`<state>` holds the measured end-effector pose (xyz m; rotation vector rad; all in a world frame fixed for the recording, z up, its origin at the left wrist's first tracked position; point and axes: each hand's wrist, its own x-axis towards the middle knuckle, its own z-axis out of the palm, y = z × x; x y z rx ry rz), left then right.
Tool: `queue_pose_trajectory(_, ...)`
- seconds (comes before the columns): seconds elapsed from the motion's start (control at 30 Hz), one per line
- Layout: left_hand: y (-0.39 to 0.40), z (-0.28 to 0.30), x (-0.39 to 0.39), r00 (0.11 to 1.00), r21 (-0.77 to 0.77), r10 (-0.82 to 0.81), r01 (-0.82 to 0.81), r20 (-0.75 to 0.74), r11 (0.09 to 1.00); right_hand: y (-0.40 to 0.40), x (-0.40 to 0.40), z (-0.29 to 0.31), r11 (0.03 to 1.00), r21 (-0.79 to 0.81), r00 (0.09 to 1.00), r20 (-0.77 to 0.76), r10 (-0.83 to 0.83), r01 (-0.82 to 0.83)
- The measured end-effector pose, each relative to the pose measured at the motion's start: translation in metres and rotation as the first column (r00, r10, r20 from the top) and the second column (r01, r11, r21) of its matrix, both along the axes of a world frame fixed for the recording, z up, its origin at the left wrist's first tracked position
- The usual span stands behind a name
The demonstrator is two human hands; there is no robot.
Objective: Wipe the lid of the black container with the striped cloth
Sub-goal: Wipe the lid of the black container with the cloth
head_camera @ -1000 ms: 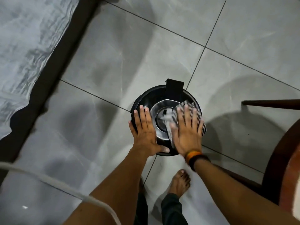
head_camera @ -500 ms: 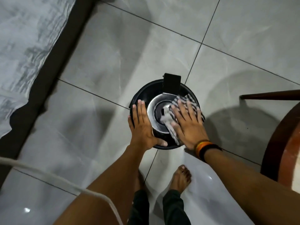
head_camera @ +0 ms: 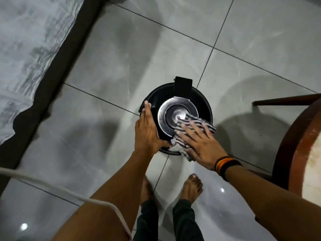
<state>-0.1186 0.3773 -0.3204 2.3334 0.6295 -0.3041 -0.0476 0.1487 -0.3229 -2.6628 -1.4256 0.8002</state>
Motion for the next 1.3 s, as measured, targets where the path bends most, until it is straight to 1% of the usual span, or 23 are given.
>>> queue_pose_trajectory(0.07,-0.003,0.003,0.004,0.997,0.008,-0.043,0.043,-0.069,0.999,-0.008,0.000,-0.003,0.957,-0.016,0.957,-0.021,-0.290,0.290)
queue_pose_trajectory(0.17,-0.001,0.009,0.013,0.990,0.017,-0.111,0.112,-0.090,0.994,0.032,0.014,-0.007,0.796,0.040,0.796,-0.079,-0.600,0.604)
queue_pose_trajectory(0.23,0.007,0.012,0.014,0.982,0.018,-0.170,0.172,-0.078,0.985,0.068,0.024,-0.012,0.715,0.054,0.717,-0.053,-0.695,0.697)
queue_pose_trajectory(0.27,0.013,0.013,0.013,0.979,0.018,-0.191,0.193,-0.077,0.981,0.083,0.024,-0.013,0.718,0.055,0.719,-0.008,-0.695,0.694)
queue_pose_trajectory(0.33,0.019,0.017,0.013,0.970,0.020,-0.217,0.221,-0.109,0.975,0.100,0.014,-0.014,0.809,0.053,0.809,0.040,-0.587,0.585)
queue_pose_trajectory(0.4,0.024,0.023,0.020,0.968,0.089,-0.226,0.236,-0.109,0.968,0.107,0.002,-0.012,0.915,0.068,0.914,0.061,-0.401,0.397)
queue_pose_trajectory(0.5,0.036,0.026,0.036,0.925,0.254,-0.366,0.380,-0.105,0.889,0.092,-0.011,-0.013,0.978,0.063,0.977,0.063,-0.203,0.199)
queue_pose_trajectory(0.57,0.043,0.028,0.050,0.838,0.365,-0.525,0.539,-0.147,0.759,0.076,-0.014,-0.019,0.996,0.074,0.994,0.088,-0.057,0.051)
queue_pose_trajectory(0.67,0.044,0.020,0.063,0.637,0.414,-0.743,0.744,-0.205,0.524,0.061,-0.019,-0.022,0.984,0.101,0.985,0.111,0.135,-0.146)
queue_pose_trajectory(0.73,0.040,0.017,0.065,0.561,0.353,-0.770,0.817,-0.304,0.456,0.049,-0.031,-0.023,0.967,0.088,0.966,0.130,0.225,-0.237)
queue_pose_trajectory(0.8,0.039,0.021,0.067,0.545,0.302,-0.747,0.837,-0.379,0.457,0.027,-0.049,-0.024,0.964,0.074,0.961,0.124,0.247,-0.257)
queue_pose_trajectory(0.83,0.038,0.022,0.068,0.545,0.300,-0.739,0.837,-0.395,0.457,0.014,-0.058,-0.024,0.979,0.054,0.975,0.117,0.191,-0.198)
queue_pose_trajectory(0.87,0.038,0.022,0.069,0.546,0.298,-0.732,0.837,-0.408,0.459,0.002,-0.065,-0.023,0.996,0.041,0.991,0.108,0.077,-0.082)
queue_pose_trajectory(0.9,0.038,0.019,0.069,0.555,0.296,-0.723,0.831,-0.411,0.470,-0.006,-0.069,-0.023,0.996,0.042,0.991,0.099,-0.089,0.085)
queue_pose_trajectory(0.93,0.039,0.016,0.071,0.557,0.294,-0.722,0.830,-0.411,0.473,-0.009,-0.070,-0.023,0.961,0.043,0.958,0.079,-0.275,0.273)
queue_pose_trajectory(1.0,0.040,0.013,0.071,0.541,0.292,-0.725,0.841,-0.426,0.456,0.004,-0.067,-0.020,0.796,0.013,0.796,-0.032,-0.605,0.606)
queue_pose_trajectory(1.03,0.040,0.011,0.071,0.532,0.293,-0.729,0.846,-0.431,0.445,0.016,-0.067,-0.018,0.719,-0.012,0.717,-0.067,-0.694,0.695)
queue_pose_trajectory(1.07,0.040,0.009,0.070,0.527,0.295,-0.732,0.849,-0.432,0.438,0.029,-0.073,-0.016,0.688,-0.034,0.685,-0.067,-0.725,0.725)
queue_pose_trajectory(1.1,0.041,0.010,0.070,0.529,0.299,-0.734,0.848,-0.427,0.438,0.042,-0.083,-0.014,0.712,-0.037,0.711,-0.045,-0.702,0.701)
queue_pose_trajectory(1.17,0.040,0.008,0.068,0.541,0.313,-0.733,0.840,-0.413,0.443,0.060,-0.112,-0.009,0.828,-0.027,0.828,-0.014,-0.561,0.560)
queue_pose_trajectory(1.2,0.040,0.007,0.066,0.552,0.318,-0.732,0.832,-0.399,0.455,0.064,-0.121,-0.007,0.855,-0.001,0.855,-0.015,-0.519,0.519)
queue_pose_trajectory(1.23,0.039,0.008,0.064,0.562,0.328,-0.729,0.825,-0.392,0.459,0.065,-0.122,-0.006,0.848,0.014,0.847,-0.047,-0.529,0.530)
queue_pose_trajectory(1.3,0.037,0.009,0.058,0.582,0.379,-0.715,0.807,-0.387,0.452,0.065,-0.102,-0.007,0.728,0.036,0.727,-0.102,-0.678,0.684)
